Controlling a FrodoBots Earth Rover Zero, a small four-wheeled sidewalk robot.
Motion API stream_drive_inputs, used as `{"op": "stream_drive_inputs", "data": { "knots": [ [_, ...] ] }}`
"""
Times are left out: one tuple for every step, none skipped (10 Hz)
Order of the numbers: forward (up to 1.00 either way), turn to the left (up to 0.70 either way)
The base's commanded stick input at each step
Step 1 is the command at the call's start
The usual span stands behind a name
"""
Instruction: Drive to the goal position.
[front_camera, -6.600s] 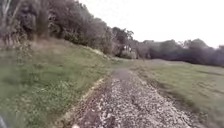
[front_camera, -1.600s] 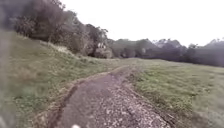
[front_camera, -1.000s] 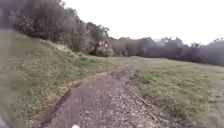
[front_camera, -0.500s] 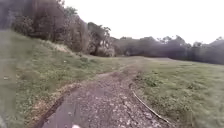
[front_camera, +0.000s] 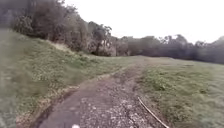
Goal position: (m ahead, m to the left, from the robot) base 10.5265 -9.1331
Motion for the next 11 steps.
{"op": "stream_drive_inputs", "data": {
  "knots": [
    [0.7,-0.03],
    [0.7,-0.03],
    [0.7,-0.03],
    [0.7,-0.06],
    [0.7,-0.12],
    [0.7,-0.34],
    [0.7,-0.35],
    [0.7,-0.35],
    [0.7,-0.35],
    [0.7,-0.35],
    [0.7,-0.01]
  ]
}}
